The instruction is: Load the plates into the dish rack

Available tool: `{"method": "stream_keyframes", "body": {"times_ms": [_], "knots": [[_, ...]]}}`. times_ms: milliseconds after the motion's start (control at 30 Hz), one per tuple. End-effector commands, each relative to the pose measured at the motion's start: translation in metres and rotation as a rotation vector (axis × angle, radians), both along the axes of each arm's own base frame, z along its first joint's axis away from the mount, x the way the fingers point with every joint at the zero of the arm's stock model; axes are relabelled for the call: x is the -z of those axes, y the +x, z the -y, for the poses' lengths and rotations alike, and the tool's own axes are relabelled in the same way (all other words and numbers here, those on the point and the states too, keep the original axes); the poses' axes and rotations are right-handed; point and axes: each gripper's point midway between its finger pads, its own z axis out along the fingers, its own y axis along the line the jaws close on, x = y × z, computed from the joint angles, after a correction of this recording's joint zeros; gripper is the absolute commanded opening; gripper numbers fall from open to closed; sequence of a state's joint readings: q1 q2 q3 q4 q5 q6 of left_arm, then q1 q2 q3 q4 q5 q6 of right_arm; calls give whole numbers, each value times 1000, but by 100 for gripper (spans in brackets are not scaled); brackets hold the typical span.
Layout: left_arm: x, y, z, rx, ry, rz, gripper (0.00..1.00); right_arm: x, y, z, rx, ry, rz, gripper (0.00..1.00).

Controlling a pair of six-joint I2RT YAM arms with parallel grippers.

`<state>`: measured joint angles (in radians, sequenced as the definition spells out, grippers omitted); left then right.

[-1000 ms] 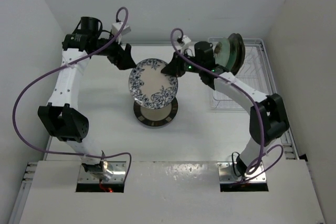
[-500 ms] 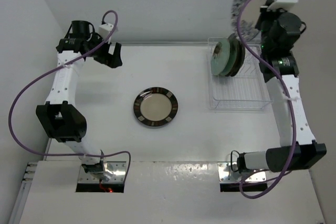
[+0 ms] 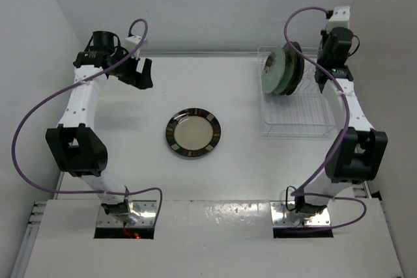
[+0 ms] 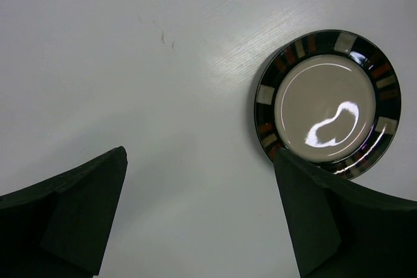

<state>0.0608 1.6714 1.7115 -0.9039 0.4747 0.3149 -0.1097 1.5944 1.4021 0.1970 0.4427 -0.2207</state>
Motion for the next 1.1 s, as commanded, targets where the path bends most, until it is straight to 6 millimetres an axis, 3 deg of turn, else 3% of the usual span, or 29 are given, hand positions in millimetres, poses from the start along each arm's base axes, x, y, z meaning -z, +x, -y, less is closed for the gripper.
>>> {"method": "stream_keyframes", "body": {"times_ms": [0,67,267,600,800,1067], "knots": [[-17,-4,2,-6,-14,46,100,-64,-5,3,9,-2,265,0],[-13,-5,2,-6,-15,35,100,-42,4,2,-24,50,246,0],[-9,-3,-1,-18,-1,25,100,-2,20,-1,-70,136,215,0],[-1,0,-7,-33,5,7,100,-6,18,-4,-82,137,252,0],[3,3,-7,-33,4,-4,100,36,25,-17,-131,119,142,0],[3,3,-6,-27,-3,-4,100,73,25,-27,-140,112,72,0]]}}
